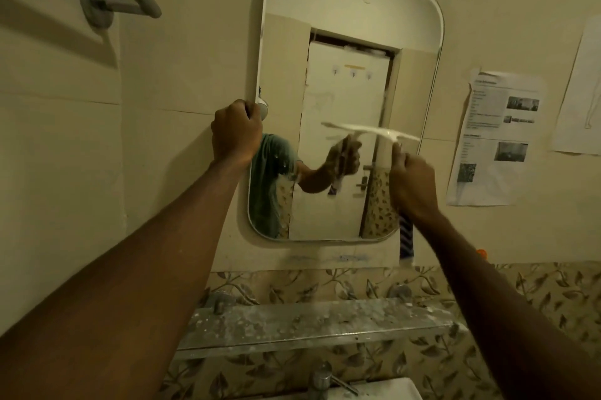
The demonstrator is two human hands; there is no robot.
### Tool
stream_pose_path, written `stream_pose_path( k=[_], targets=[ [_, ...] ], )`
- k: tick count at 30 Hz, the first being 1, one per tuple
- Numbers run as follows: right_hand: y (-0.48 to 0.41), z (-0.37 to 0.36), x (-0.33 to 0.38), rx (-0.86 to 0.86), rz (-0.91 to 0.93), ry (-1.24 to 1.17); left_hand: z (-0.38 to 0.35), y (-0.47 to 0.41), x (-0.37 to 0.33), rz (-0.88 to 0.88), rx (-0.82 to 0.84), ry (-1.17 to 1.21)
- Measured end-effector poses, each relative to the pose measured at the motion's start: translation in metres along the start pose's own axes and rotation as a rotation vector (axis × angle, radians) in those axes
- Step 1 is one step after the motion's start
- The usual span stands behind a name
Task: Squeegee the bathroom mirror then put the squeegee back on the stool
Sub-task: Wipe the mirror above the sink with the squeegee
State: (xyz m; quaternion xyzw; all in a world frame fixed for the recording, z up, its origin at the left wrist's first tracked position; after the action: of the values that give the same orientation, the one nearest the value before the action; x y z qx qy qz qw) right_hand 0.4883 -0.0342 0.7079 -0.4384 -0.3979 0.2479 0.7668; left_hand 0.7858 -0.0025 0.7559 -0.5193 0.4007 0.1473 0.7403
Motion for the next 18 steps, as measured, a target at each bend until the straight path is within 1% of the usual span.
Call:
stream_pose_path(
  k=[2, 4, 7, 9, 12, 15, 18],
  targets=[
    [-0.027, 0.001, 0.015, -0.023, -0.009, -0.002, 0.002, 0.001, -0.001, -0.003, 0.023, 0.013],
    [-0.043, 0.004, 0.022, -0.03, -0.057, -0.015, 0.005, 0.001, -0.001, -0.006, 0.041, 0.007],
    [-0.054, 0.003, 0.029, 0.012, -0.081, -0.014, 0.008, 0.001, -0.001, -0.001, 0.043, -0.016],
    [-0.045, -0.002, 0.029, 0.031, -0.058, 0.029, 0.005, 0.001, -0.002, 0.0, 0.052, -0.01],
    [-0.004, -0.024, 0.015, 0.045, -0.027, 0.096, 0.004, 0.001, -0.001, 0.002, 0.048, -0.017],
    [0.04, -0.039, 0.005, 0.068, -0.049, 0.126, 0.005, 0.002, 0.0, -0.006, 0.041, -0.02],
    [0.031, -0.032, 0.014, 0.08, -0.041, 0.061, 0.004, 0.003, -0.001, -0.002, 0.042, -0.015]
  ],
)
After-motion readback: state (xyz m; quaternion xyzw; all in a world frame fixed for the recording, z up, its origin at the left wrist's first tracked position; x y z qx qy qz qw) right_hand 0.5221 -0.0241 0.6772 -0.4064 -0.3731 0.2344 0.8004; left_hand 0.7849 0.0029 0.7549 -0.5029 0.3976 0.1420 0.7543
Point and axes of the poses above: each hand's wrist, its own y-axis away from the middle knuckle, its own z-axis out of the back of the hand, x = y × z, the point moved 6 cm from there along -y, towards the middle knuckle, and after that the axes turned 12 degrees about z, right-handed, at the moved point
